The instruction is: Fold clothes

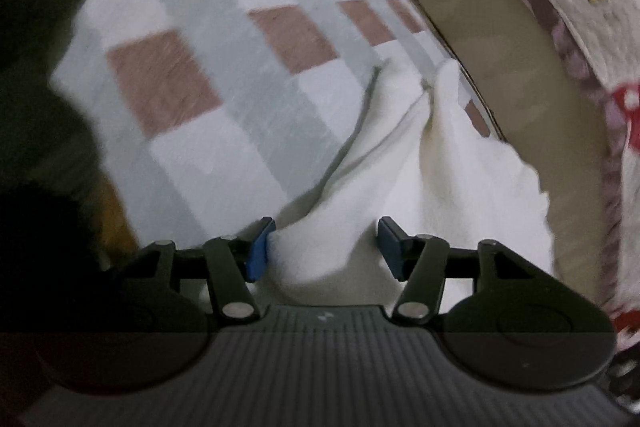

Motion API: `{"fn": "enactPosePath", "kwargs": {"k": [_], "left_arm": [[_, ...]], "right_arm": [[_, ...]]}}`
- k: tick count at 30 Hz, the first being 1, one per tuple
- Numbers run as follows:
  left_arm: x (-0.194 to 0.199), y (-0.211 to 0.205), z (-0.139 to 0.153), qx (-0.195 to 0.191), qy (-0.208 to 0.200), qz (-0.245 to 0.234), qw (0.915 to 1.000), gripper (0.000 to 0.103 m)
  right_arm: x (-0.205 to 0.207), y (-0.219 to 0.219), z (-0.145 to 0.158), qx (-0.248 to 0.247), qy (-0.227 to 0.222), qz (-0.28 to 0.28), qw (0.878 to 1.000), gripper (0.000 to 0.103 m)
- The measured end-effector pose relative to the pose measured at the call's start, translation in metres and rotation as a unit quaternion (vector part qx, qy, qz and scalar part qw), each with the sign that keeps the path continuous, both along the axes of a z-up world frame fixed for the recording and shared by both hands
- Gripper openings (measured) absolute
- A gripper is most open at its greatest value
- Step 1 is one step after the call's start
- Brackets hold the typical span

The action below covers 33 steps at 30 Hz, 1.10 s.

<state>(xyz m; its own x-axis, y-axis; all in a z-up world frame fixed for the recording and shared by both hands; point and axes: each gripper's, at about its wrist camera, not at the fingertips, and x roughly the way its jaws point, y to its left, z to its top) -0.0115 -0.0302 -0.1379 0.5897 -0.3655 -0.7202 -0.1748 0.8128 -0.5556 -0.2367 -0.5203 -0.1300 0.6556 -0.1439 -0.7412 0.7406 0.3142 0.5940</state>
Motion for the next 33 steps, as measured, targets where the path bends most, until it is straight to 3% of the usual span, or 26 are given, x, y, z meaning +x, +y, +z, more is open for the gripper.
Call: {"fn": "enactPosePath", "kwargs": {"k": [1,2,3,4,8,10,13,15,16,17,19,21,23,25,27,30,33], "left_arm": [[0.0,-0.007,0.003,0.024,-0.018,-0.017,0.9994,0.037],[0.0,-0.013,0.006,0.047,-0.034,-0.032,0.9978,0.018],[-0.005,-0.014,0.011,0.061,-0.043,-0.034,0.9966,0.015],[-0.009,-0.015,0.017,0.075,-0.053,-0.037,0.9951,0.015],[-0.027,-0.018,0.04,0.132,-0.089,-0.047,0.9861,0.014],[-0.035,-0.02,0.049,0.159,-0.104,-0.051,0.9805,0.014],[-0.034,-0.023,0.027,0.171,-0.055,-0.045,0.9827,0.016],[-0.035,-0.026,0.023,0.202,-0.047,-0.045,0.9772,0.02],[-0.035,-0.028,0.026,0.226,-0.052,-0.042,0.9719,0.021],[-0.033,-0.027,0.03,0.243,-0.055,-0.04,0.9676,0.027],[-0.036,-0.019,0.037,0.24,-0.051,-0.031,0.9689,0.032],[-0.037,-0.012,0.045,0.227,-0.045,-0.017,0.9726,0.032],[-0.038,-0.006,0.054,0.214,-0.041,-0.004,0.976,0.028],[-0.036,-0.005,0.066,0.198,-0.051,-0.022,0.9787,0.028],[-0.035,-0.005,0.077,0.181,-0.062,-0.039,0.9807,0.028],[-0.033,-0.003,0.094,0.157,-0.077,-0.064,0.9825,0.028],[-0.03,-0.002,0.112,0.133,-0.092,-0.09,0.9827,0.028]], "right_arm": [[0.004,0.001,-0.006,-0.011,-0.003,-0.011,1.0,0.064],[0.008,0.003,-0.011,-0.024,-0.007,-0.022,0.999,0.065],[0.014,0.004,-0.01,-0.053,-0.001,-0.011,0.999,0.059],[0.021,0.005,-0.007,-0.083,0.006,0.001,0.997,0.025],[0.011,0.019,0.023,-0.186,-0.011,0.001,0.982,0.009],[0.002,0.024,0.031,-0.212,0.005,-0.014,0.977,0.009],[0.001,0.02,0.019,-0.186,0.051,-0.029,0.981,0.009],[0.008,0.021,0.016,-0.204,0.09,-0.013,0.975,0.009],[0.01,0.021,0.016,-0.212,0.105,-0.016,0.971,0.013],[0.011,0.022,0.016,-0.22,0.12,-0.019,0.968,0.022],[0.006,0.021,0.024,-0.23,0.141,-0.045,0.962,0.028],[-0.002,0.027,0.044,-0.258,0.137,-0.077,0.953,0.034],[-0.005,0.034,0.07,-0.277,0.089,-0.063,0.955,0.034],[0.009,0.043,0.097,-0.288,0.06,0.001,0.956,0.034],[0.041,0.053,0.121,-0.279,0.048,0.137,0.949,0.038],[0.09,0.066,0.155,-0.209,0.027,0.33,0.92,0.036],[0.129,0.077,0.2,-0.156,0.024,0.388,0.908,0.037]]}}
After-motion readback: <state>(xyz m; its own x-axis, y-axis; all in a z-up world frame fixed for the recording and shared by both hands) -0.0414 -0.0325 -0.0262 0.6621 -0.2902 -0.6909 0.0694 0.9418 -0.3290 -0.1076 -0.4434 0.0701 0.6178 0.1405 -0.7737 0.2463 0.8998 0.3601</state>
